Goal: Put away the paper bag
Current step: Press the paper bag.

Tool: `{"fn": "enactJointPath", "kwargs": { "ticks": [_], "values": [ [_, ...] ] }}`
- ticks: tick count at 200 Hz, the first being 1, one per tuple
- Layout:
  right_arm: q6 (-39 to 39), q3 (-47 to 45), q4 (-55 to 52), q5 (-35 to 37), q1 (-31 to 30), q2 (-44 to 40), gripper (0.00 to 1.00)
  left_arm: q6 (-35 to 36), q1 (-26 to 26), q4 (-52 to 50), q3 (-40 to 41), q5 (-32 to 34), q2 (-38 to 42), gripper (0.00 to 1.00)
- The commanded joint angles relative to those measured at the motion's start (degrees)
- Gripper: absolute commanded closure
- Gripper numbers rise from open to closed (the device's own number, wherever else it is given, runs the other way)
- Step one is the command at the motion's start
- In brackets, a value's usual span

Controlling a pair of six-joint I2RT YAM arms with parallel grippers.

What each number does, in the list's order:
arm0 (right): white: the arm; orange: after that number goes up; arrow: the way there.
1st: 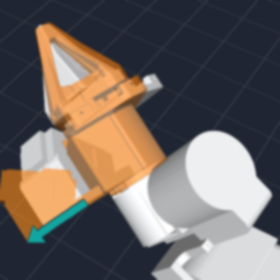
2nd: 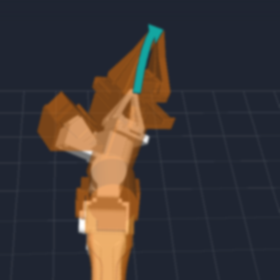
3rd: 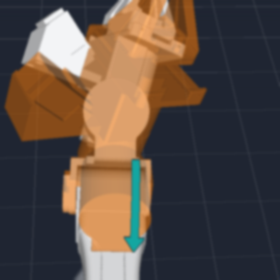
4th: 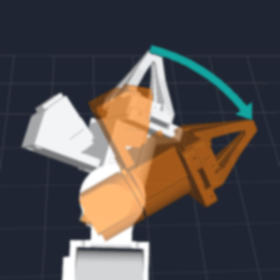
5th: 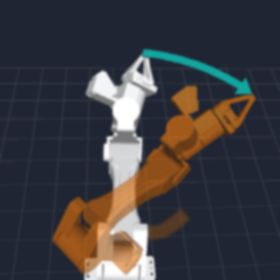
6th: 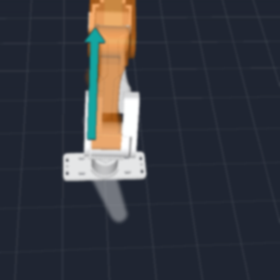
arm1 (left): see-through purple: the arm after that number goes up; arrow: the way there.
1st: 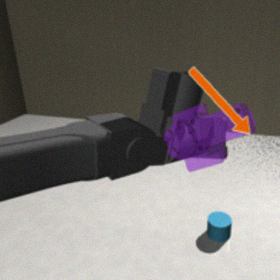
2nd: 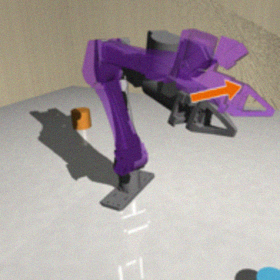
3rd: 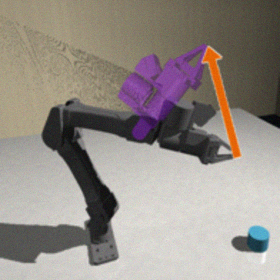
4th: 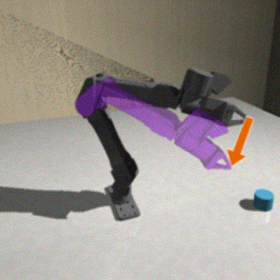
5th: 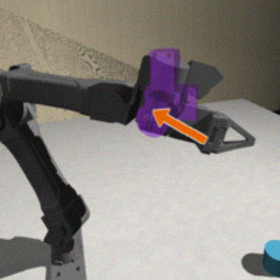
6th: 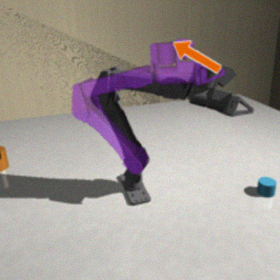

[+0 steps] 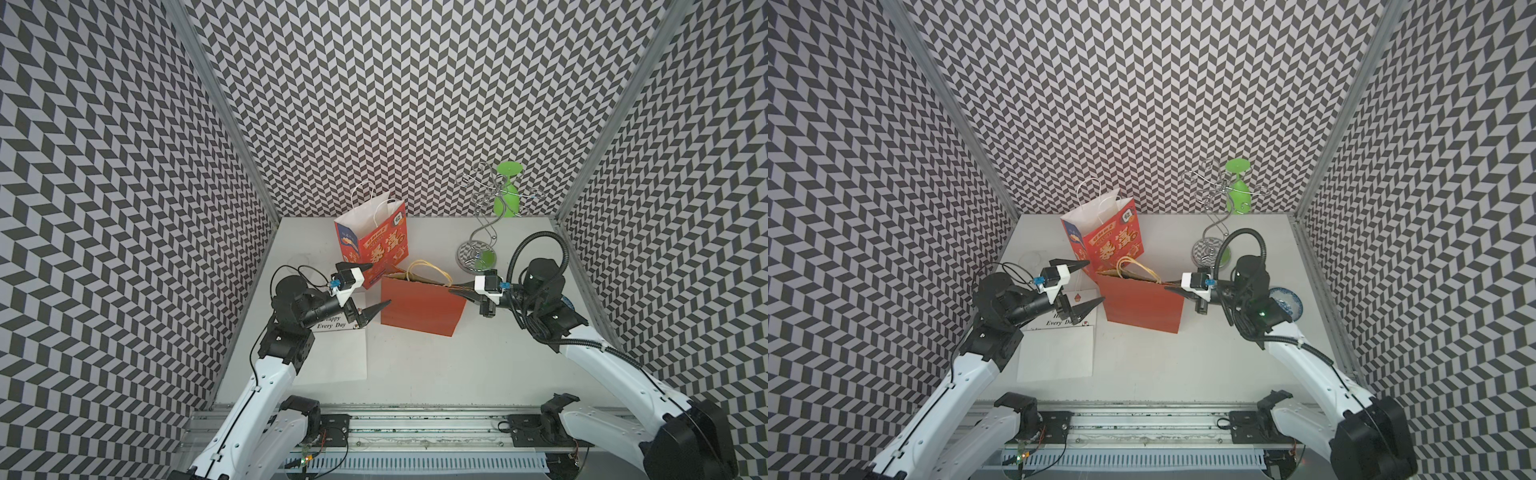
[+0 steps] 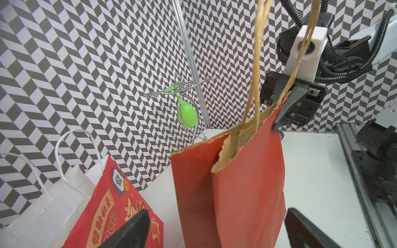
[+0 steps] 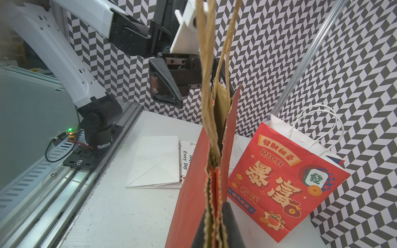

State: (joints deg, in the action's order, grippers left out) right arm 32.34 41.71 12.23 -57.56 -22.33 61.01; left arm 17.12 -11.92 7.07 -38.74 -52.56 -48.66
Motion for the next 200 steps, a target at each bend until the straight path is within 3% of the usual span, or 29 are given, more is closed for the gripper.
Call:
{"fn": "enactJointPath", "kwargs": {
  "ticks": [1, 25, 45, 80, 108, 123, 133, 158, 200],
  "values": [
    [4.37, 0.09, -5.25, -3.08, 0.00, -2.48, 0.89, 3.59, 0.15, -5.07, -4.14, -9.04, -2.75, 0.00],
    [5.37, 0.01, -6.88, -3.22, -0.07, -3.75, 0.88, 4.32, 0.14, -7.28, -6.50, -16.29, -7.08, 0.02],
    [5.28, 0.27, -6.79, -3.00, -0.04, -3.80, 0.87, 4.86, -0.41, -8.53, -7.31, -22.33, -9.65, 0.09],
    [2.35, -0.98, -3.02, -3.81, -0.08, -3.37, 0.90, 7.40, -1.26, -10.11, -5.91, -22.77, -11.16, 0.21],
    [2.67, -1.72, -2.51, -4.15, -0.01, -2.11, 0.94, 8.49, -1.26, -10.15, -4.35, -21.54, -13.23, 0.24],
    [2.25, -1.73, -1.54, -4.62, -0.04, -1.45, 1.00, 8.69, -1.26, -9.73, -4.26, -21.20, -14.15, 0.22],
    [2.12, -1.64, -1.42, -4.90, -0.08, -1.17, 1.00, 8.59, -1.33, -9.21, -4.17, -19.48, -14.49, 0.13],
    [2.50, -1.37, -2.00, -6.66, -0.08, -1.42, 1.00, 6.36, -0.97, -5.29, -3.47, -9.52, -14.50, 0.03],
    [5.21, -0.90, -5.75, -4.49, -0.04, -3.65, 1.00, 3.45, -0.38, -2.71, -4.45, -13.05, -9.96, 0.02]
  ]
}}
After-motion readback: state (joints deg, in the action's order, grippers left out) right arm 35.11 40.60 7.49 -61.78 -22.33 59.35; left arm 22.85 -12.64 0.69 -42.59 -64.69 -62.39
